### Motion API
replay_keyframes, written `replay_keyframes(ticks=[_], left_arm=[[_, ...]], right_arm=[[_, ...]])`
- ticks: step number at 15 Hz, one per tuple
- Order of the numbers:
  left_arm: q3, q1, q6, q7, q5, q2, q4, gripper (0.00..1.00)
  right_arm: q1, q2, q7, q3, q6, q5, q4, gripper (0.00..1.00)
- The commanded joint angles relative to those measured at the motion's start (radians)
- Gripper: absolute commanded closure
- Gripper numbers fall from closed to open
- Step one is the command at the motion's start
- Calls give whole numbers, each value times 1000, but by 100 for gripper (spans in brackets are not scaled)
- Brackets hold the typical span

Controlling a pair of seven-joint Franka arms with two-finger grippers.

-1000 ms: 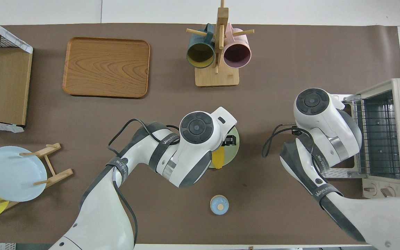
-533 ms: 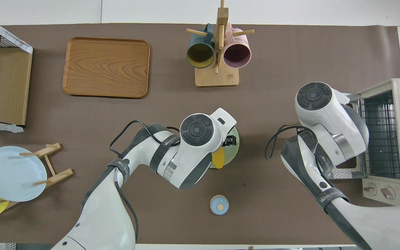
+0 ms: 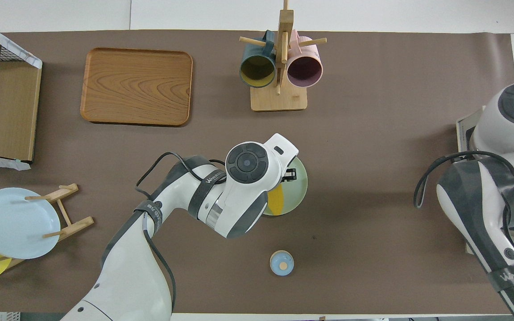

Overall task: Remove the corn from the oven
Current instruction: 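Lift the yellow corn with the left gripper toward the wooden tray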

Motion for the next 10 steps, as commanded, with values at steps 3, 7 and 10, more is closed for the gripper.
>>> replay_keyframes(ticks=[3, 7, 10], left_arm=[[18, 101, -173, 0, -1, -136, 21, 100], [18, 294, -346, 148, 60, -147, 124, 100], [18, 438, -357, 293, 74, -109, 193, 100]], right_arm=[[-56, 26, -56, -3, 5, 89, 13, 99], [-90, 29, -127, -4, -53, 190, 88, 98], [-99, 28, -141, -4, -90, 207, 109, 94]])
